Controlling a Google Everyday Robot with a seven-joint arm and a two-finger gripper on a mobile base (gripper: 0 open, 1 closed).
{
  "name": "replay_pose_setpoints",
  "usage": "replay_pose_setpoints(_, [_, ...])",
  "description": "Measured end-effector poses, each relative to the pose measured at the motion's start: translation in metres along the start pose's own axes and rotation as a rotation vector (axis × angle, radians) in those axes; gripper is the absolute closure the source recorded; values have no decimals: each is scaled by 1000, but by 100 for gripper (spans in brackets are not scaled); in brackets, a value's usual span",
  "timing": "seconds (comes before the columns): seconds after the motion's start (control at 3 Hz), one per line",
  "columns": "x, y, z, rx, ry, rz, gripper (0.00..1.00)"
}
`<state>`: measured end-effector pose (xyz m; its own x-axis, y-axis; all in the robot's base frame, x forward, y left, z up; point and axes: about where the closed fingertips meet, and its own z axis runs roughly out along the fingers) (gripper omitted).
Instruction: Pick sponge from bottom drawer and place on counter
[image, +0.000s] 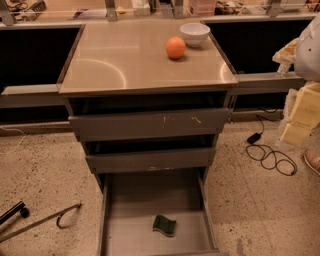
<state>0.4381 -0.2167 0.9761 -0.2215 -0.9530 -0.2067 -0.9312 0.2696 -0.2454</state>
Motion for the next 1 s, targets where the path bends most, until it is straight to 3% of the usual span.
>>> replay_pose_setpoints(0.33, [0,0,0,0,0,0,0])
replay_pose_setpoints(0.67, [-13,10,34,-23,-63,-3,0])
replay_pose_setpoints(1.0, [-41,34,114,-92,-142,-33,0])
